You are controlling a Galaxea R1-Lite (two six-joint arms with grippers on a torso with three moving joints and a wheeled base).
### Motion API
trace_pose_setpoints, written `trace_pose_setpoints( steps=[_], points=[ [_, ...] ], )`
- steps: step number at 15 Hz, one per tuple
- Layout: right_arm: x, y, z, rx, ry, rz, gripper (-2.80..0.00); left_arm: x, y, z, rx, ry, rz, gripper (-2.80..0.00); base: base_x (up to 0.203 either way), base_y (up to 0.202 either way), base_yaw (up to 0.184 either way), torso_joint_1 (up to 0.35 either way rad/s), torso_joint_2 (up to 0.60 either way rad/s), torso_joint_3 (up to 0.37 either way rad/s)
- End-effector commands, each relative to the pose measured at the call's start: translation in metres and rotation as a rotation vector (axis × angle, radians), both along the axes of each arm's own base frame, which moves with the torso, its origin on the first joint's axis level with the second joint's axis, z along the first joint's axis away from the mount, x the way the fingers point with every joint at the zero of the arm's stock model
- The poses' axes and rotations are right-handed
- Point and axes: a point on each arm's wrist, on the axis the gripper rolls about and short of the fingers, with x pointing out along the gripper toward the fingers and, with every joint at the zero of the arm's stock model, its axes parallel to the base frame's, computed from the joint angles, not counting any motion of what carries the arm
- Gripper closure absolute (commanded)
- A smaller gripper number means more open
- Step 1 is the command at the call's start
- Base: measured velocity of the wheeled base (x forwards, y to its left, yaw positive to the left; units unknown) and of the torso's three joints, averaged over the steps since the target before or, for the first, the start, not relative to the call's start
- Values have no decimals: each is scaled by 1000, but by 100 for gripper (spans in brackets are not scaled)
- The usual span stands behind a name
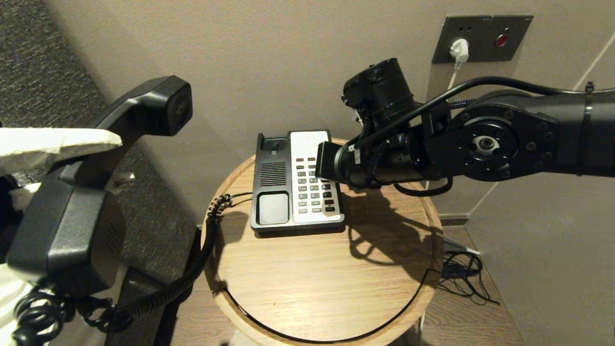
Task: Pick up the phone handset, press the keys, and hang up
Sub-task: Dial the number
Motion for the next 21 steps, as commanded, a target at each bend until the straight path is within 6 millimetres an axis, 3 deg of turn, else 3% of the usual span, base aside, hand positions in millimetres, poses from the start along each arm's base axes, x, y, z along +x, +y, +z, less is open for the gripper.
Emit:
trace_pose_setpoints(
  steps=[1,7,11,21],
  points=[
    [-2,-1,5,9,-7,-1,0,1,0,0,-4,5,-4,0,0,0,0,0,0,0],
    [-17,-6,25,41,-35,17,0,1,0,-2,-4,12,-5,0,0,0,0,0,0,0],
    [-26,2,19,27,-19,47,0,1,0,-3,-3,13,-5,0,0,0,0,0,0,0],
    [-20,4,11,-10,-16,19,0,2,0,-4,-3,18,-5,0,0,0,0,0,0,0]
  ],
)
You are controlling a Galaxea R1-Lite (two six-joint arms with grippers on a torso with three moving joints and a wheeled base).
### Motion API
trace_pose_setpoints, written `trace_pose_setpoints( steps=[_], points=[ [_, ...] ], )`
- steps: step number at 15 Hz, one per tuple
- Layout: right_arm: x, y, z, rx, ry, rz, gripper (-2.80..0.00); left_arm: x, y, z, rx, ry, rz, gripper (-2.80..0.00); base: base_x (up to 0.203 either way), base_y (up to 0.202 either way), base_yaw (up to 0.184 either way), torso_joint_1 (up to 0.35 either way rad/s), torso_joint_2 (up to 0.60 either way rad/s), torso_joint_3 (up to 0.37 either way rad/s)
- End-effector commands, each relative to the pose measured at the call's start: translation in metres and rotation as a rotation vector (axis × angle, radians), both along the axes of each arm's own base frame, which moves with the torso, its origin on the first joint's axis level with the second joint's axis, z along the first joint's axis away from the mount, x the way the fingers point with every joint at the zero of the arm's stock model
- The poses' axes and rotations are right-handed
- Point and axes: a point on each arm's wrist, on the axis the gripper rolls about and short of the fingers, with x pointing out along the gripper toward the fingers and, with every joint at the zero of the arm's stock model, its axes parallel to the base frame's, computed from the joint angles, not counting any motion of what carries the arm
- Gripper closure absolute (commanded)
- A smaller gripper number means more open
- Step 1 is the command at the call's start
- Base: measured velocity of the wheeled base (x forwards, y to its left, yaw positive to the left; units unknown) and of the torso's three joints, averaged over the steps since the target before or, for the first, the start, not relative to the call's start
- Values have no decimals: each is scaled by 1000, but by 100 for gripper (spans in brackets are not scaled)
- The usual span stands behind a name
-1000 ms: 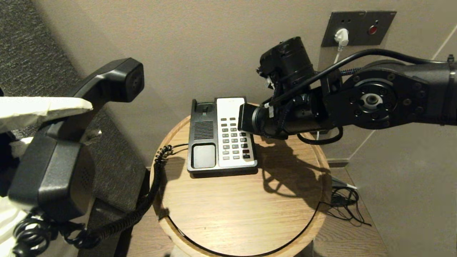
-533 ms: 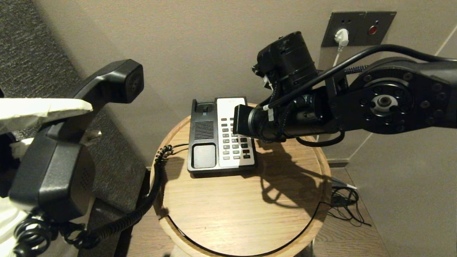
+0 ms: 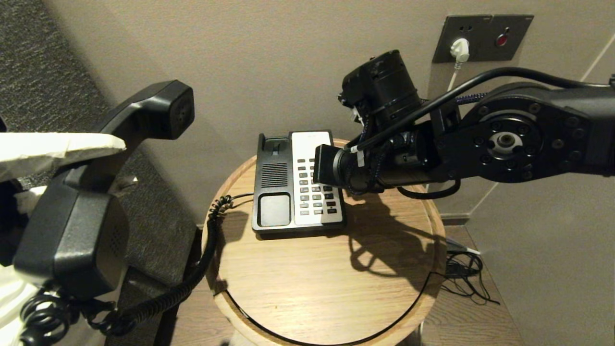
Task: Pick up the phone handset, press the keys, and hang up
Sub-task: Dial the number
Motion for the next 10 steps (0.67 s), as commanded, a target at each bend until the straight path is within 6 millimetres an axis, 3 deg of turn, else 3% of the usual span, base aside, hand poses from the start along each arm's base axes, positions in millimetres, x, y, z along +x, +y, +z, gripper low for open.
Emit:
trace_pose_setpoints(
  steps=[1,10],
  points=[
    [2,-2,-2,-16,5,-20,0,0,0,0,-4,8,-4,0,0,0,0,0,0,0],
    [5,-6,-9,-36,25,-34,0,1,0,-2,-3,14,-4,0,0,0,0,0,0,0]
  ],
)
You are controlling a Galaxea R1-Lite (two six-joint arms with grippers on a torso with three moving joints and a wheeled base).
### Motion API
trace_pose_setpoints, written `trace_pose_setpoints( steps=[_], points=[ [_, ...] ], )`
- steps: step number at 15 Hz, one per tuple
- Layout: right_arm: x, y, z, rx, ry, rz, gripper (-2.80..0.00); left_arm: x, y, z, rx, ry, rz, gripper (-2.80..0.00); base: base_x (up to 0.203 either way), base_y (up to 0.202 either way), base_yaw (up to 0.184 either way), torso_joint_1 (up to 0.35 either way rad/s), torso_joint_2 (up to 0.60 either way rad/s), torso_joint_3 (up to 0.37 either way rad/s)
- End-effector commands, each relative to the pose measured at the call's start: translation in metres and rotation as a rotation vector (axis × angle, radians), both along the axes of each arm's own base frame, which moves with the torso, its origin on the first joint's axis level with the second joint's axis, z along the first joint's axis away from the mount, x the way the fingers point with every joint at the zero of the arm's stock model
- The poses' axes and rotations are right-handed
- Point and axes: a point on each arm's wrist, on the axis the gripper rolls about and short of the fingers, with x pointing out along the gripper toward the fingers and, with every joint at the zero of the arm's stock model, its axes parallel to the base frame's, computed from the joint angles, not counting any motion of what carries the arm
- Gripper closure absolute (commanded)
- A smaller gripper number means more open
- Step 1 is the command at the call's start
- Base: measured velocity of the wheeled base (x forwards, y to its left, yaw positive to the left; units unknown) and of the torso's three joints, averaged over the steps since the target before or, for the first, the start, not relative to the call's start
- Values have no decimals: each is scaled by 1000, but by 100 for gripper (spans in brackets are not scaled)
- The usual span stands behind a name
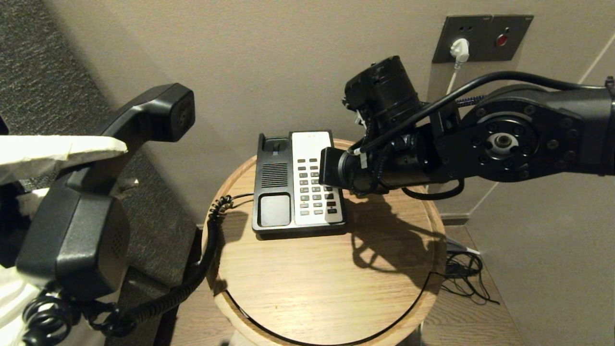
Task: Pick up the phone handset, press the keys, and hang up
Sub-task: Dial the number
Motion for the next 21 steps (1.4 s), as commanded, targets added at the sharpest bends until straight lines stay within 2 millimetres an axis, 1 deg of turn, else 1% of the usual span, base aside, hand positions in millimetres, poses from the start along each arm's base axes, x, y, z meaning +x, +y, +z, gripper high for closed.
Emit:
trace_pose_setpoints(
  steps=[1,3,5,13,16,21],
  points=[
    [0,-1,-6,-15,18,-4,0,0,0,0,-4,7,-4,0,0,0,0,0,0,0],
    [-1,-2,-10,-25,25,-3,0,0,0,0,-4,7,-4,0,0,0,0,0,0,0],
    [-1,-2,-9,-18,21,-3,0,1,0,-1,-4,10,-4,0,0,0,0,0,0,0],
    [-13,-9,7,3,2,5,0,2,0,-6,-3,15,-4,0,0,0,0,0,0,0],
    [-19,-7,0,-16,20,21,0,3,0,-6,-3,17,-4,0,0,0,0,0,0,0],
    [-26,-3,0,-15,22,41,0,3,-1,-6,-3,16,-4,0,0,0,0,0,0,0]
  ],
)
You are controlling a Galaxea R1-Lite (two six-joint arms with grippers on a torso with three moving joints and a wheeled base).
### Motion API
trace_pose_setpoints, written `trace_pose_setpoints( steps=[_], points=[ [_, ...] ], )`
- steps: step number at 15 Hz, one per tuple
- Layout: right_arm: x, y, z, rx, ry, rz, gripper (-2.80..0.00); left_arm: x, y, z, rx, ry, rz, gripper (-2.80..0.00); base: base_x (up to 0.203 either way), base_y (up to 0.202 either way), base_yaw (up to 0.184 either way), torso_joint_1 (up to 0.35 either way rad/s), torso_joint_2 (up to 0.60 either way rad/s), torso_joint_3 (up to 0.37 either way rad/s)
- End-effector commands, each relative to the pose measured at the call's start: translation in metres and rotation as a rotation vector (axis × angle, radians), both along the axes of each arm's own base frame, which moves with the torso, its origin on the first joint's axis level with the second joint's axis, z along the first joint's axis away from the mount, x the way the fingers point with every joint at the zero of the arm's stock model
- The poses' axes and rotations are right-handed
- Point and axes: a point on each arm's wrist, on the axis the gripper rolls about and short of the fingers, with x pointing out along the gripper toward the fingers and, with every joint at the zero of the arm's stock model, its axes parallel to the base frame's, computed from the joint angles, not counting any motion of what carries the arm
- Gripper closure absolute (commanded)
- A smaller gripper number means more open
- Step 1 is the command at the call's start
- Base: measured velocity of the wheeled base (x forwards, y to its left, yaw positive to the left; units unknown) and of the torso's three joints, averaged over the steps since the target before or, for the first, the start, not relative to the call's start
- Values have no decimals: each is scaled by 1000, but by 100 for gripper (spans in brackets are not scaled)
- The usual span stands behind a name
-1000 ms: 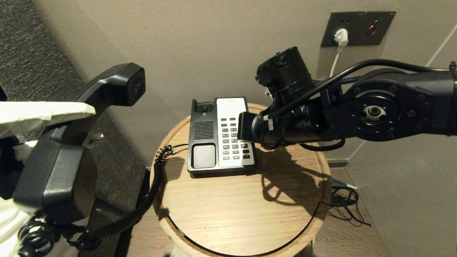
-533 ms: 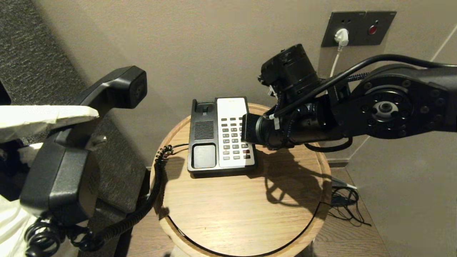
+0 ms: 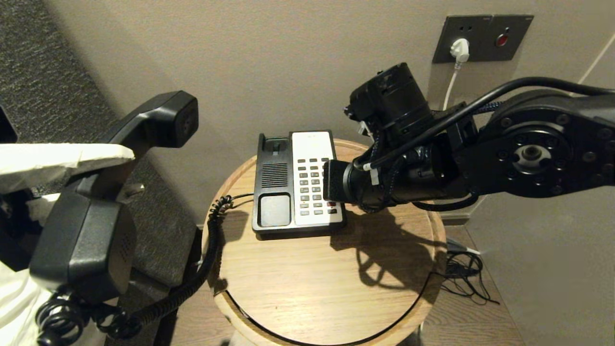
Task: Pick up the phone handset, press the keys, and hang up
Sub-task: Dial the number
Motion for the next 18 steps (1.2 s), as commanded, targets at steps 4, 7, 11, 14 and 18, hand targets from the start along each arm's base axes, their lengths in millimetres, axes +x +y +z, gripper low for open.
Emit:
trace_pose_setpoints(
  steps=[4,7,11,14,18],
  points=[
    [-11,-1,5,-1,7,17,0,1,0,-3,-3,13,-4,0,0,0,0,0,0,0],
    [-13,-2,2,-20,20,19,0,4,-1,-2,-4,10,-4,0,0,0,0,0,0,0],
    [-13,-3,0,-30,32,16,0,3,0,-3,-4,10,-5,0,0,0,0,0,0,0],
    [-14,-4,-1,-35,45,12,0,3,0,-4,-4,11,-5,0,0,0,0,0,0,0],
    [-17,-5,0,-39,50,17,0,3,0,-5,-3,15,-4,0,0,0,0,0,0,0]
  ],
)
